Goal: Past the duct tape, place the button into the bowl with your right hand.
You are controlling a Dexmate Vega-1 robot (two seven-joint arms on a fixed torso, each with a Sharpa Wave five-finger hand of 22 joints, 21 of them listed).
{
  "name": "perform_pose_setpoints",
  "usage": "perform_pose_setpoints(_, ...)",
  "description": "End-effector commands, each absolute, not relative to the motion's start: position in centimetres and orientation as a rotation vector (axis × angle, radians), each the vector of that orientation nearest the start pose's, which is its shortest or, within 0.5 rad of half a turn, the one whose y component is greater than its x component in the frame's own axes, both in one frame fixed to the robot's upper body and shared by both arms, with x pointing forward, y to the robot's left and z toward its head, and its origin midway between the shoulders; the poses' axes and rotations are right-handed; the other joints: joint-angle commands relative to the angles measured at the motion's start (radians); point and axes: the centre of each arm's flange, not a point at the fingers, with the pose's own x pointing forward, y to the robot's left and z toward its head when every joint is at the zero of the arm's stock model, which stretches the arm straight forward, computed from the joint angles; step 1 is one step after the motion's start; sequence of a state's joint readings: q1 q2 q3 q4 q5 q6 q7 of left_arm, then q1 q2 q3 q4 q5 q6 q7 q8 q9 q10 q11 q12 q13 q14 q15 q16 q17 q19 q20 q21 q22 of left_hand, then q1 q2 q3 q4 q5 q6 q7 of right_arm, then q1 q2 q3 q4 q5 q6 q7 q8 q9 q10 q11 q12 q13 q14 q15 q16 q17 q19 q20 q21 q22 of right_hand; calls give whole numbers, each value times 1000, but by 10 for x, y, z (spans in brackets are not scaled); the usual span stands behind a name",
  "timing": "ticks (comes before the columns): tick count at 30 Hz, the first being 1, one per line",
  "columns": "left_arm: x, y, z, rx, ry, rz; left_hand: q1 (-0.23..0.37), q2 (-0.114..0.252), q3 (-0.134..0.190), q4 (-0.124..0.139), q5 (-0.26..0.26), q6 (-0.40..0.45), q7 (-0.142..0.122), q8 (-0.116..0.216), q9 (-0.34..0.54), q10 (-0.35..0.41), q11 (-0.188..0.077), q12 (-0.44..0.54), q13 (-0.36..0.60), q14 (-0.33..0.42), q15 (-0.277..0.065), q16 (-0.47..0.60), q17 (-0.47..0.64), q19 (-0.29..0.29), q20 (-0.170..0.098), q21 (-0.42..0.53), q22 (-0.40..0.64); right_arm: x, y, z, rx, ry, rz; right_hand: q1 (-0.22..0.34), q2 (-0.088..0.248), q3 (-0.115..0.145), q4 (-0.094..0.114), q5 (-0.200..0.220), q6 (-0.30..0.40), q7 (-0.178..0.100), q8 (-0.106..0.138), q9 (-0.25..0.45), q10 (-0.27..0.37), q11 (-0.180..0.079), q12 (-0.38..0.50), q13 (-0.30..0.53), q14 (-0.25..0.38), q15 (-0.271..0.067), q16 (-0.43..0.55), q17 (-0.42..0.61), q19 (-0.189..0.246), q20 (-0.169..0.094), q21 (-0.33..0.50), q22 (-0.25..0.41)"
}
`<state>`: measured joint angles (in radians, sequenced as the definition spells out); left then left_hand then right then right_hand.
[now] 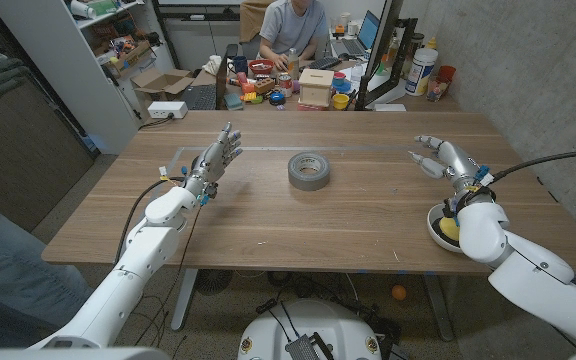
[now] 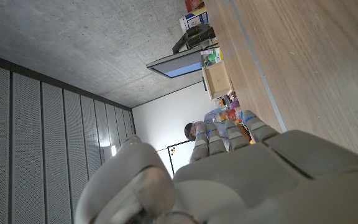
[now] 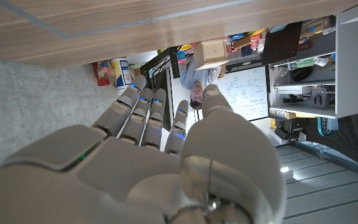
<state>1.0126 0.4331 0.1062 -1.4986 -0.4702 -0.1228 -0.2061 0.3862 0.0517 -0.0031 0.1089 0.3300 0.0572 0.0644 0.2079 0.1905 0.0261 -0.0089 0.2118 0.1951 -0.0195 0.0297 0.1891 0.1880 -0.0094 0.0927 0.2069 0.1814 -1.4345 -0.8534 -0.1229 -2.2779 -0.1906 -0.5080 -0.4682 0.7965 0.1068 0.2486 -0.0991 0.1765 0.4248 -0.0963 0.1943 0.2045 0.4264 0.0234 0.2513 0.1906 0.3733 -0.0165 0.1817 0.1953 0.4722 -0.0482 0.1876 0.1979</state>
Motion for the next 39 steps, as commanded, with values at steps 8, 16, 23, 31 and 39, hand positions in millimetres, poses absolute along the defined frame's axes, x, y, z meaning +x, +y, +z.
perform_pose_setpoints(8,606,320,-32,50,-595,-261,5,6,-5,-3,5,9,-3,2,3,11,3,4,3,9,1,7,3,-2,-5,1,3,490,-293,-13,-705,-669,-323,-6,4,4,7,3,2,5,0,-1,6,4,0,0,10,-5,9,-1,7,-4,9,5)
perform_pose_setpoints(16,599,329,-29,68,-605,-263,6,7,-6,-3,5,9,-4,1,3,11,2,4,3,8,0,7,3,-2,-5,0,3,493,-284,-11,-670,-693,-310,-9,6,5,8,4,6,8,2,-1,11,6,1,0,18,-5,12,-1,12,-5,13,5)
perform_pose_setpoints(23,595,336,-29,75,-607,-265,7,7,-8,-4,4,10,-4,1,3,11,4,3,3,9,0,7,3,-3,-5,0,3,492,-279,-10,-655,-704,-319,-10,8,6,8,4,8,9,3,-1,14,4,0,-1,17,-5,12,-1,12,-6,15,4)
perform_pose_setpoints(31,594,341,-26,82,-614,-268,8,8,-9,-4,4,9,-4,0,3,11,1,3,3,9,-2,6,3,-2,-6,0,3,492,-276,-9,-646,-704,-319,-11,9,6,7,4,10,10,4,-2,17,4,0,-1,19,-5,12,-2,12,-5,16,4)
perform_pose_setpoints(39,591,347,-18,102,-627,-281,9,9,-10,-4,3,10,-4,0,3,12,3,3,3,8,-1,6,3,-2,-6,0,3,492,-269,-8,-643,-705,-312,-13,9,6,7,4,11,7,5,-2,22,5,1,-1,22,-4,13,-2,12,-5,17,4)
